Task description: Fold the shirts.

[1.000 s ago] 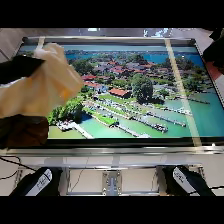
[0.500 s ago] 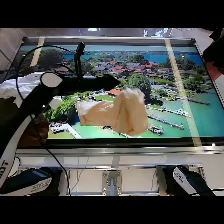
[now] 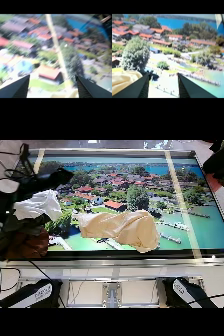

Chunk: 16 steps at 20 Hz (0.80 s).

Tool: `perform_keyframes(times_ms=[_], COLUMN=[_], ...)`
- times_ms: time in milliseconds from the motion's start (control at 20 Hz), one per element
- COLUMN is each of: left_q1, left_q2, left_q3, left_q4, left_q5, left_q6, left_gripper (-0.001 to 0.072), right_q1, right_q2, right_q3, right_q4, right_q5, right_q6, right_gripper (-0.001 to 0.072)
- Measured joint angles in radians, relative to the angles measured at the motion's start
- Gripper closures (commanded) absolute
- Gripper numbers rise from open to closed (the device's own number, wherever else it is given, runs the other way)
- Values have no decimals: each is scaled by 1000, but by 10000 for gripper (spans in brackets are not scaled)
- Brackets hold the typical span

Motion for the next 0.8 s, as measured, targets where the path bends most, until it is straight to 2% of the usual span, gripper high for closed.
perform_keyframes(times_ms=[150, 350, 450, 650, 750, 800], left_q1=[145, 191, 180, 100, 37, 3], left_q2=[10, 14, 14, 15, 15, 15], left_q3=[-85, -289, -402, -534, -559, -567], left_q4=[38, 25, -61, -289, -332, -337], left_q5=[-173, -241, -196, -81, -33, -8], left_q6=[-24, -26, 16, 171, 217, 231], left_gripper=[55, 55, 55, 55, 55, 55], right_q1=[0, 0, 0, 0, 0, 0], right_q2=[-28, -11, 29, 88, 91, 89], right_q3=[-209, -593, -799, -1135, -1252, -1298], right_q4=[-35, -18, 21, 180, 286, 335], right_q5=[61, 105, 62, -84, -142, -166], right_q6=[48, 73, 80, 95, 98, 99], right_gripper=[318, 319, 318, 316, 314, 285])
